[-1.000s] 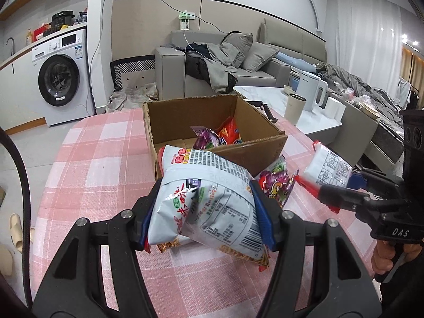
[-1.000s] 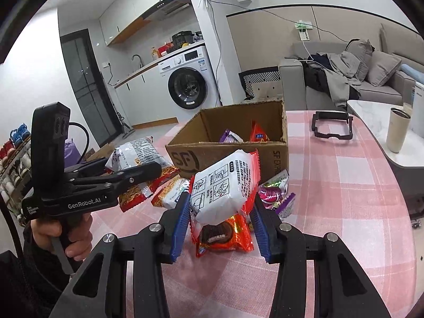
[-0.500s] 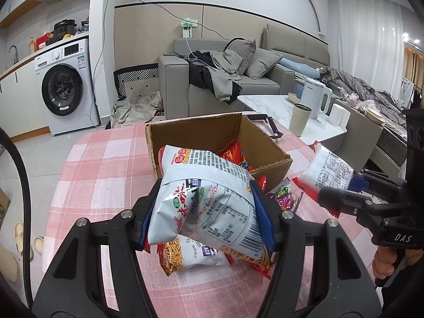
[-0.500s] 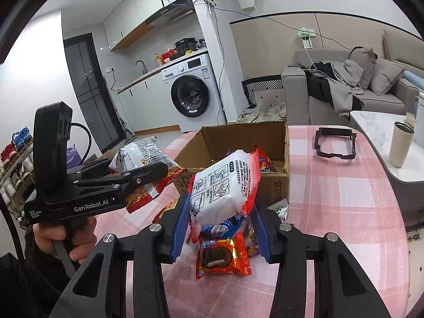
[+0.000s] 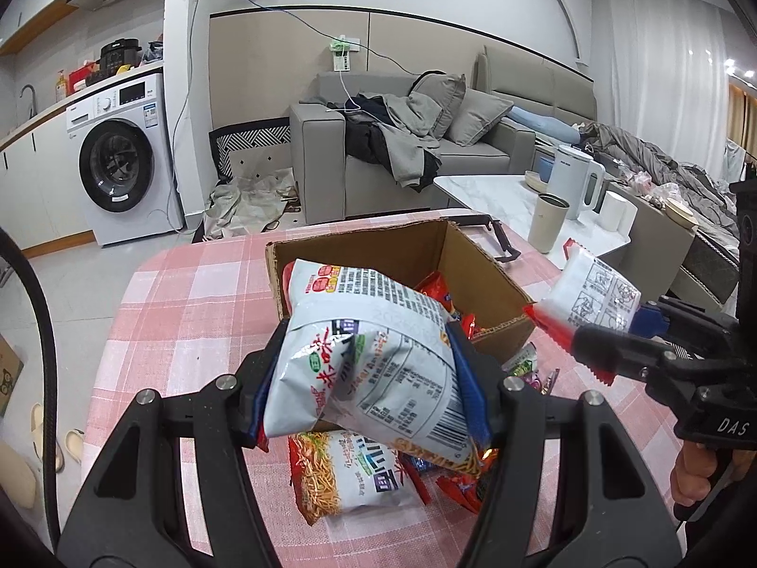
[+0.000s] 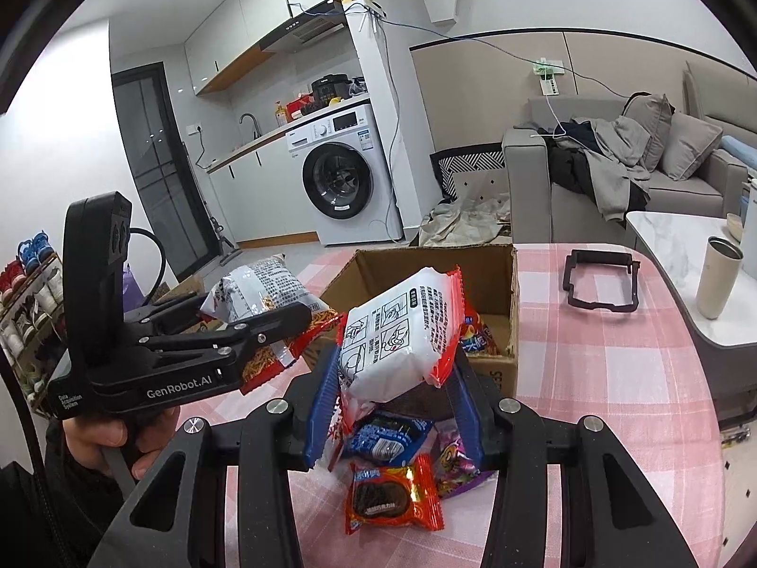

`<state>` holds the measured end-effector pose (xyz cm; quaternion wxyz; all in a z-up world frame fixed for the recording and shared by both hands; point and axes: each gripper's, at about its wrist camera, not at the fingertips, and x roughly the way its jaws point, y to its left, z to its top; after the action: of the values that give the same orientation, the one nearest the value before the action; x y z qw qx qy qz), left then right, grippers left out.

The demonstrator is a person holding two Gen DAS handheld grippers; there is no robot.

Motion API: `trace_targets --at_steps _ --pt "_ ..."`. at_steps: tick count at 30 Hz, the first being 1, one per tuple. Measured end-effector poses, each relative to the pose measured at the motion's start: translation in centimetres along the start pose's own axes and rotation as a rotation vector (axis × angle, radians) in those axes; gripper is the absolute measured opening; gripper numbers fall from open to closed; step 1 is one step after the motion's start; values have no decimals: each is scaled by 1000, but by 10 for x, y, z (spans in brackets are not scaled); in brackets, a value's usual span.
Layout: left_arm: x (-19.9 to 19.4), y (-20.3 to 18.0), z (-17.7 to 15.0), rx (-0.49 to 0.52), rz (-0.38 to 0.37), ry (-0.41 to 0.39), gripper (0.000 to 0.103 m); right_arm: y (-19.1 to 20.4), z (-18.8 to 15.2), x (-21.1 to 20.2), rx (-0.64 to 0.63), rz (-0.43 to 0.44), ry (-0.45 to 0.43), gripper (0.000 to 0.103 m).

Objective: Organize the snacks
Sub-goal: 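Carry both packs over the SF box and lower them inside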

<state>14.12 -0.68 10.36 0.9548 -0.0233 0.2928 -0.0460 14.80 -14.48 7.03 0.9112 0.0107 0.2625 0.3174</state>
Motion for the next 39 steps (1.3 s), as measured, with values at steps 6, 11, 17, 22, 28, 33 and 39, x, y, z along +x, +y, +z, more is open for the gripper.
trace_targets --at_steps 6,11,17,22,28,33,39 --pt "14 6 5 -14 3 0 59 0 9 10 -1 -12 3 45" --pt "26 8 7 -16 4 -1 59 -3 13 18 -2 -31 11 45" --pt "48 10 16 -24 -20 3 59 -9 18 29 7 -58 28 45" --pt "64 11 21 -20 -36 5 59 -16 21 38 11 -74 38 45" --pt "80 14 19 -20 -21 17 59 -20 25 53 10 -84 51 45" --pt "91 23 15 -43 -13 19 59 -26 26 70 4 -87 70 45" --pt "100 32 13 -60 -12 13 59 -28 26 84 -3 -94 88 45"
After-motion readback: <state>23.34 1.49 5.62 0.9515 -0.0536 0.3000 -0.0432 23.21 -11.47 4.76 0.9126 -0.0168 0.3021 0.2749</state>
